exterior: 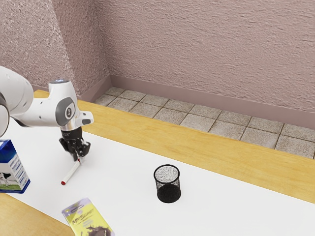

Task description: Put the marker into the pen holder.

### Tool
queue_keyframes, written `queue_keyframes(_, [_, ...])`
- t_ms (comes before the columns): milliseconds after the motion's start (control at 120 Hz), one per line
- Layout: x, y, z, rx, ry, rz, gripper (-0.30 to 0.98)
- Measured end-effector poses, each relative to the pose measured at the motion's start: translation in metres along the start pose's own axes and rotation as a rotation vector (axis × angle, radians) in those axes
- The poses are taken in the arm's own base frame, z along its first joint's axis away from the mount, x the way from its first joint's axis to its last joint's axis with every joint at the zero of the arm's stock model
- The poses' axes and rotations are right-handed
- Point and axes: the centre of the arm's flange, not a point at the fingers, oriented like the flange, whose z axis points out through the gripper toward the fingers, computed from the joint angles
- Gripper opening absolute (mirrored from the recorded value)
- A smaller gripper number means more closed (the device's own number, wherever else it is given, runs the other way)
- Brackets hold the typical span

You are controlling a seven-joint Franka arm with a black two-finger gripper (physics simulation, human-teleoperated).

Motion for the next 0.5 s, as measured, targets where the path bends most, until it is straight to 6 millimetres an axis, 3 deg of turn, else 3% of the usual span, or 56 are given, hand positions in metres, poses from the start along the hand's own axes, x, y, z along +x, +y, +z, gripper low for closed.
queue_keyframes(158, [0.001,0.000,0.005,0.007,-0.001,0.007,-0.03])
queue_keyframes(342, [0.002,0.001,0.004,0.014,0.008,0.002,-0.09])
queue_keyframes(408, [0.004,0.006,-0.004,0.016,0.024,0.009,-0.10])
queue_keyframes(500, [0.008,0.022,-0.031,0.020,0.072,0.031,-0.10])
